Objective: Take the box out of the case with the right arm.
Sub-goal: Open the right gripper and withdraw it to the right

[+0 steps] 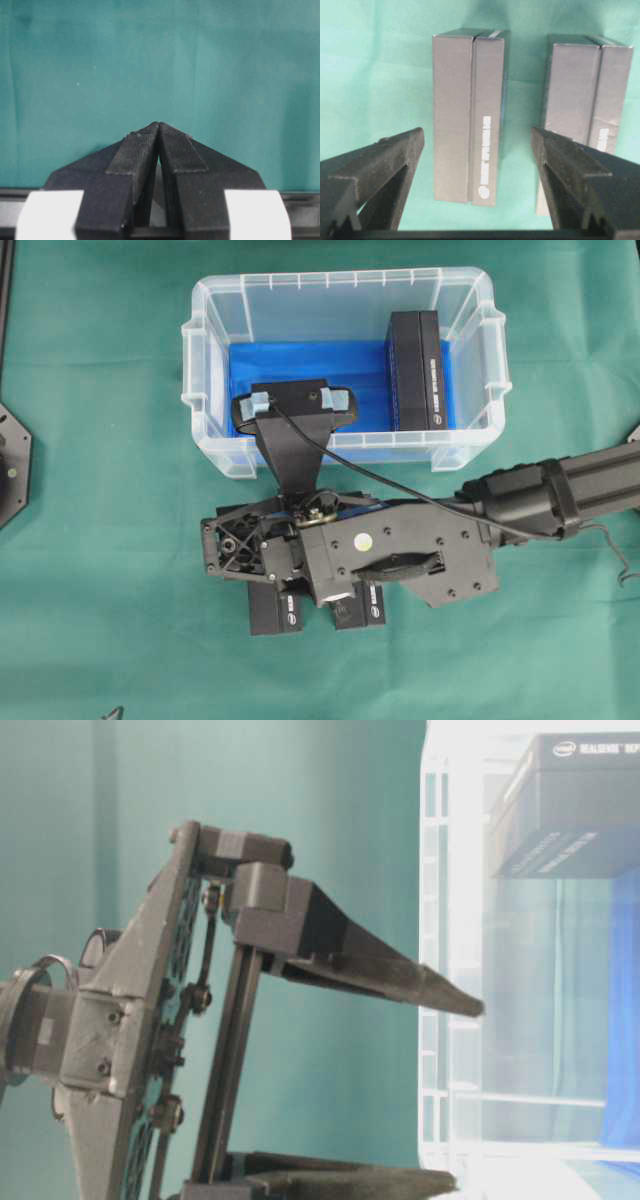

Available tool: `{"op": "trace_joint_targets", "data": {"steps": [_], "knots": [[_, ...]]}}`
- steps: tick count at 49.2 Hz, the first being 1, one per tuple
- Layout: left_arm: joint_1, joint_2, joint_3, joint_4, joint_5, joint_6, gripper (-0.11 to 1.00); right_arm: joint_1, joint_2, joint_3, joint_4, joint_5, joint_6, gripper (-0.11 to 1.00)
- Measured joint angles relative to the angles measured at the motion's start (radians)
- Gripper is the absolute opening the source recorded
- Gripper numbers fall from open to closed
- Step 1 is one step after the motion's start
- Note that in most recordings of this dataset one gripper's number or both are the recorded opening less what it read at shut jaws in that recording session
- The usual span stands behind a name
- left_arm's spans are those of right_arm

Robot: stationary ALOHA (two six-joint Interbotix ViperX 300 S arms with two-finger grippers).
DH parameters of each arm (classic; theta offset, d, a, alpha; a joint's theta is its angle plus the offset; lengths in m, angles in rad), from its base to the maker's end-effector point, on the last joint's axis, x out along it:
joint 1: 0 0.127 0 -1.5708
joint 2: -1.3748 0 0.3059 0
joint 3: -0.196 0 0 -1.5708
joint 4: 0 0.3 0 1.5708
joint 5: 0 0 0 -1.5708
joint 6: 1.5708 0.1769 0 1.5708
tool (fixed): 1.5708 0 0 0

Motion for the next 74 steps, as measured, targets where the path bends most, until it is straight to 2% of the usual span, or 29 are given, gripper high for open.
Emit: {"op": "trace_joint_targets", "data": {"steps": [13,22,32,45,58,67,74], "knots": [[0.018,-0.002,0.0,0.002,0.0,0.0,0.0,-0.005,-0.006,0.006,0.005,0.025,-0.061,0.87],[0.02,-0.002,0.002,0.002,0.002,0.0,0.0,-0.003,-0.072,0.087,0.02,0.08,-0.066,0.87],[0.02,-0.003,0.002,0.002,0.0,0.0,0.0,0.009,-0.216,0.253,0.021,0.078,-0.058,0.87],[0.021,-0.002,0.011,0.002,0.002,0.0,0.0,0.034,-0.439,0.517,0.021,0.044,-0.018,0.87],[0.021,-0.003,0.011,0.002,0.002,0.005,0.0,0.091,-0.689,0.807,0.02,-0.052,0.092,0.87],[0.021,-0.005,0.014,0.002,0.002,0.005,0.0,0.129,-0.825,0.931,0.018,-0.044,0.138,0.86],[0.021,-0.005,0.014,0.002,0.002,0.005,0.0,0.141,-0.879,0.971,0.018,-0.032,0.147,0.86]]}}
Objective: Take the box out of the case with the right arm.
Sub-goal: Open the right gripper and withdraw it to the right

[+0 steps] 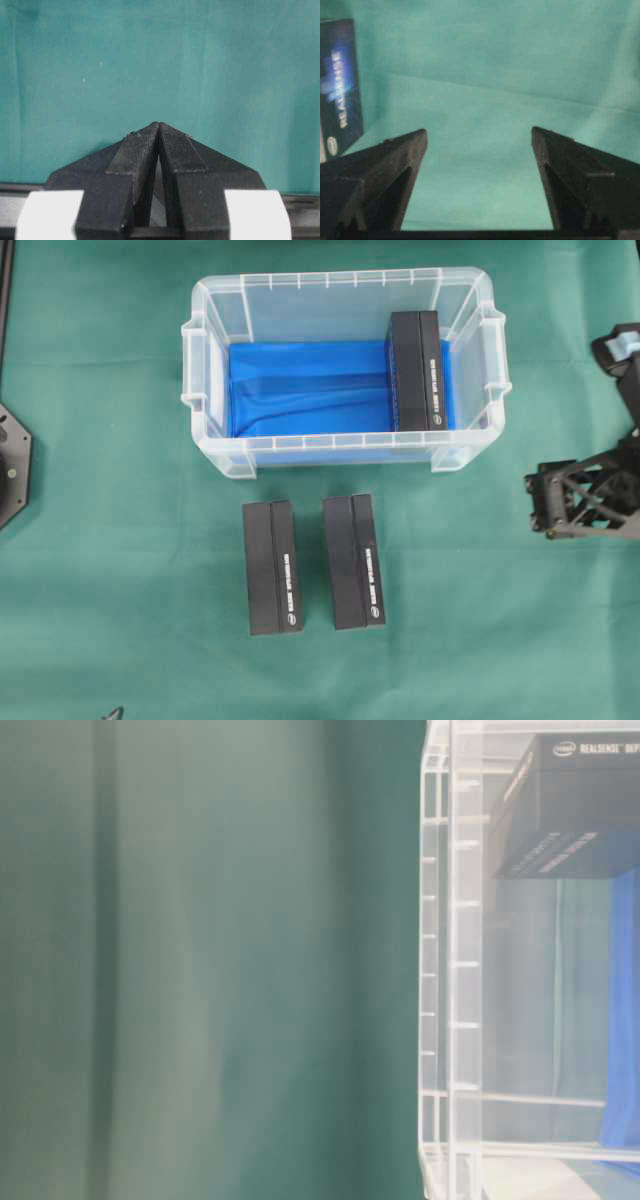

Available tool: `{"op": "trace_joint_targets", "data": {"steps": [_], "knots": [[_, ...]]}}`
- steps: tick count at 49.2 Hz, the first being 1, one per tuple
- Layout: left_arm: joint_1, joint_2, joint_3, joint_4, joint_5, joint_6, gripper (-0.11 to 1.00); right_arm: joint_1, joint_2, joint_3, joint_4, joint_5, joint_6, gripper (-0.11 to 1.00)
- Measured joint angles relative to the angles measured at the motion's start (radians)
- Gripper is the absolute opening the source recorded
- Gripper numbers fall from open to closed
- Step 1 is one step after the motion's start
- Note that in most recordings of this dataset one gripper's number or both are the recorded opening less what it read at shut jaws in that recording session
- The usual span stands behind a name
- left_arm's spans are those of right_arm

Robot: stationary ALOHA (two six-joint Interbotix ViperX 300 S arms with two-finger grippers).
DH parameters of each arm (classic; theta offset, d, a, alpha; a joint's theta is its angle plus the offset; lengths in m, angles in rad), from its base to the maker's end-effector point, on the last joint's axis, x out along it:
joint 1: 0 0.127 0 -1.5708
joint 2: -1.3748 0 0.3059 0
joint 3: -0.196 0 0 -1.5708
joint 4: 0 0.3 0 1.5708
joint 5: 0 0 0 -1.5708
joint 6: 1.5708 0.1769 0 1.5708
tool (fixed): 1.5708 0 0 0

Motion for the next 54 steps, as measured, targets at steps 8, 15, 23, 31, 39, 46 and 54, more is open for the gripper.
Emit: {"op": "trace_joint_targets", "data": {"steps": [8,15,23,31,39,46,54], "knots": [[-0.002,0.0,0.0,0.0,0.0,0.002,0.0,-0.002,-0.003,0.008,-0.005,0.003,-0.005,0.86],[0.0,0.0,0.002,0.002,0.0,0.0,0.0,-0.032,-0.009,0.012,-0.017,0.003,-0.041,0.86],[0.0,0.0,0.002,0.002,0.0,0.002,0.0,-0.149,-0.034,0.025,-0.021,0.003,-0.176,0.86],[0.0,0.0,0.0,0.002,-0.002,0.0,0.0,-0.298,-0.058,0.031,-0.021,0.002,-0.331,0.86],[0.0,0.0,0.0,0.002,0.0,0.002,0.0,-0.448,-0.063,0.032,-0.017,-0.009,-0.488,0.86],[0.0,0.0,0.002,0.002,0.0,0.0,0.0,-0.561,-0.063,0.032,-0.003,-0.035,-0.589,0.86],[0.0,0.0,0.002,0.002,0.0,0.0,0.0,-0.63,-0.064,0.032,0.011,-0.064,-0.64,0.86]]}}
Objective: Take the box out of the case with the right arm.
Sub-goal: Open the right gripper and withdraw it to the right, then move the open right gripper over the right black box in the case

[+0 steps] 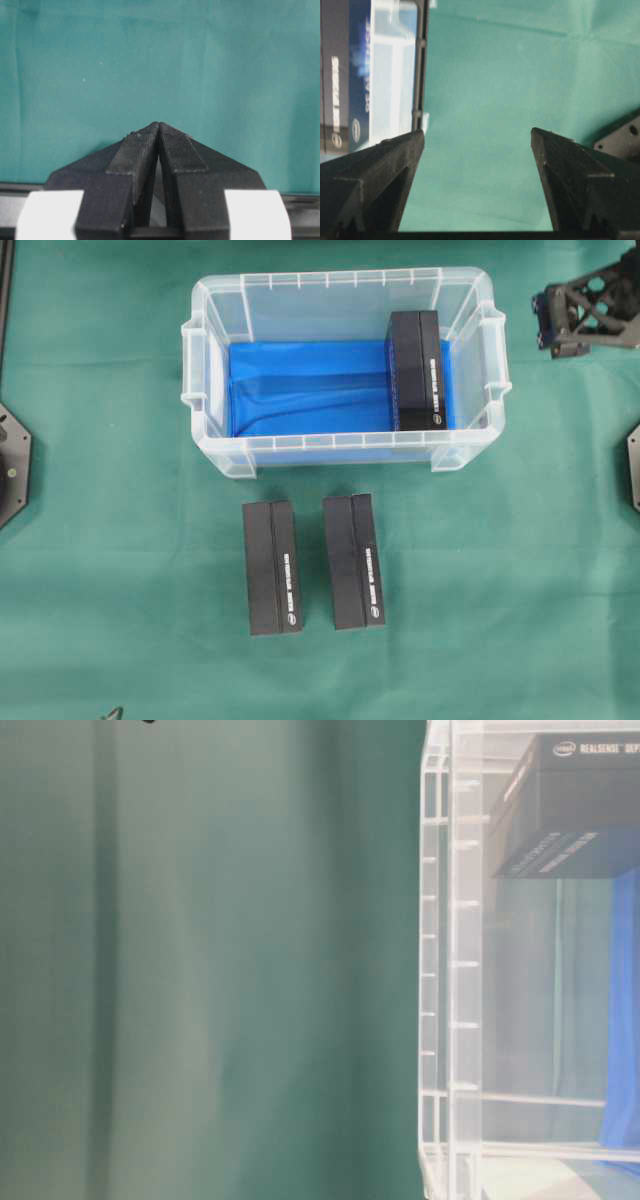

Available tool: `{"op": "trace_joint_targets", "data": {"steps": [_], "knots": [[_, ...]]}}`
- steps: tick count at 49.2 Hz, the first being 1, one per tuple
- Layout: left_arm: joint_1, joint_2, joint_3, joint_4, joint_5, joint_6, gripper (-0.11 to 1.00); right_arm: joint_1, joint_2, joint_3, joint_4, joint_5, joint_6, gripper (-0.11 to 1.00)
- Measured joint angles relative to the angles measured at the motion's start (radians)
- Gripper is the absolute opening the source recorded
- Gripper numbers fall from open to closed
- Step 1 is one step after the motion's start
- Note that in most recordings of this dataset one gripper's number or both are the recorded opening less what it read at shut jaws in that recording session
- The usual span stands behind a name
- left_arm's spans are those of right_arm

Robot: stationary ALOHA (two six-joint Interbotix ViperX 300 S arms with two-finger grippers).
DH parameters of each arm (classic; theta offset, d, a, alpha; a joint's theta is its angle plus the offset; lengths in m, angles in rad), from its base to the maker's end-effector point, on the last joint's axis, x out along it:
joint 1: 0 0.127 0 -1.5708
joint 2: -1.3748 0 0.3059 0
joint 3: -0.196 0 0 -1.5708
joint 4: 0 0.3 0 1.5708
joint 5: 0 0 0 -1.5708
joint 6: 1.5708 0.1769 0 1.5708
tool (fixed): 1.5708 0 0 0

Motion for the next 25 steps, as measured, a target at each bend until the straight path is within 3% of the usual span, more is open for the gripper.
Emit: {"op": "trace_joint_targets", "data": {"steps": [25], "knots": [[0.0,-0.002,0.005,-0.002,0.0,0.0,0.0,-0.005,0.002,0.0,0.017,-0.005,-0.005,0.86]]}}
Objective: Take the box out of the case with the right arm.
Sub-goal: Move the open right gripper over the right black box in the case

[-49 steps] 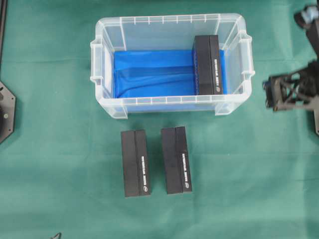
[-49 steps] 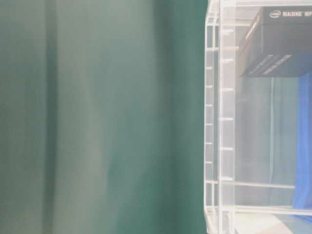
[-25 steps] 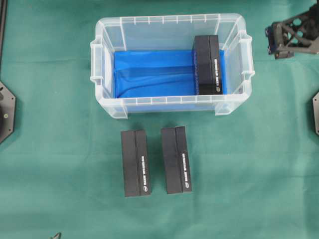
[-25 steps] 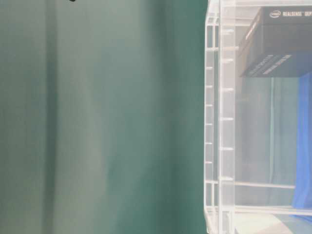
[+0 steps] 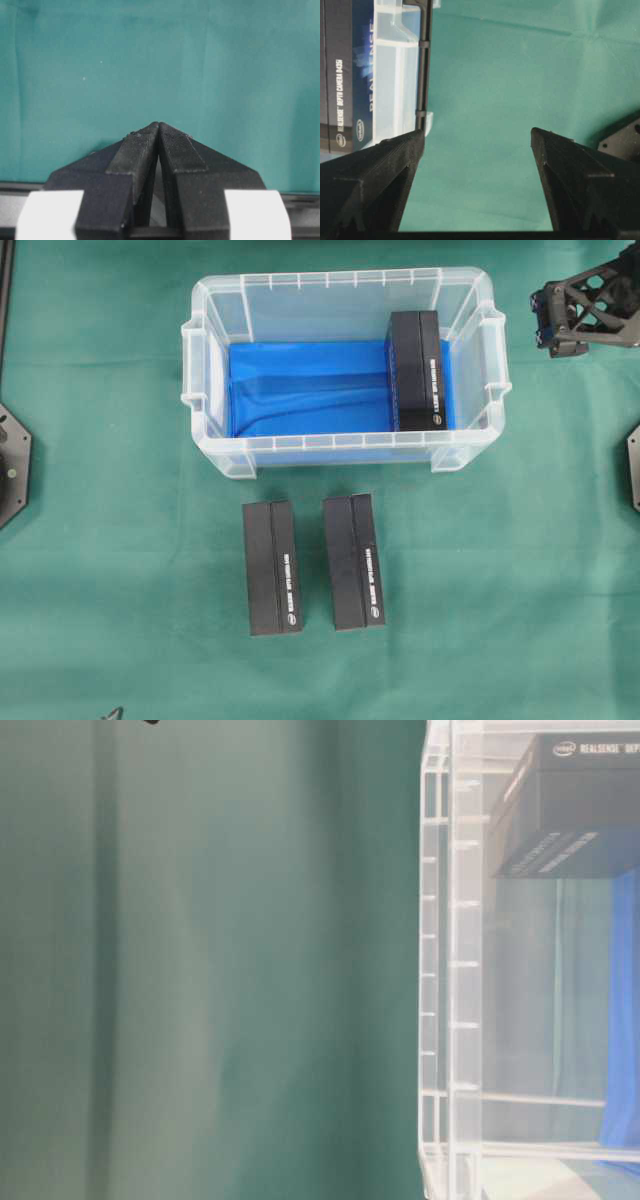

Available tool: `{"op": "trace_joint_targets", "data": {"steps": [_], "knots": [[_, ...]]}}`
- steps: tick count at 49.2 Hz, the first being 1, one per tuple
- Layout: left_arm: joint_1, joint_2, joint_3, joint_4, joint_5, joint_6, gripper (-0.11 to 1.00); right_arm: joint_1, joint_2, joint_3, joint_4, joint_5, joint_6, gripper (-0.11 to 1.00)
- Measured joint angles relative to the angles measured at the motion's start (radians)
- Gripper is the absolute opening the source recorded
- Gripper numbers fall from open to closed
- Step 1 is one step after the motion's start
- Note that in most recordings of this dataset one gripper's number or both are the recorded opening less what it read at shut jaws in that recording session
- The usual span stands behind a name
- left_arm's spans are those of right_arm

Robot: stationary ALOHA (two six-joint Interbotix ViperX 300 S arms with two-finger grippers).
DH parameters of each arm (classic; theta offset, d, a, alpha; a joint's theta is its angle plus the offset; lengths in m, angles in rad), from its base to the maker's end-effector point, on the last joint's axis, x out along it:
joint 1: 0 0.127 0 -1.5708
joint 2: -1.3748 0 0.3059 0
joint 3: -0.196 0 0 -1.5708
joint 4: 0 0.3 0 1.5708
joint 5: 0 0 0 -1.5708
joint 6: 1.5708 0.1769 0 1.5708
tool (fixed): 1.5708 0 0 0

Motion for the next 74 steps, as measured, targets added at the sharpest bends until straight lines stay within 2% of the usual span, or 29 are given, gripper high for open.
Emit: {"op": "trace_joint_targets", "data": {"steps": [26,38,52,74], "knots": [[-0.002,0.002,0.0,0.0,0.0,0.002,0.0,0.0,0.002,0.0,0.002,-0.003,0.003,0.86],[0.0,0.003,0.0,0.002,0.0,0.0,0.0,0.0,0.029,-0.021,0.005,-0.04,0.005,0.86],[0.0,0.003,0.0,0.0,0.0,0.002,0.0,0.017,0.178,-0.133,0.015,-0.086,-0.005,0.86],[0.0,0.005,0.0,0.002,-0.002,0.002,0.0,0.052,0.382,-0.333,0.028,-0.092,-0.02,0.87]]}}
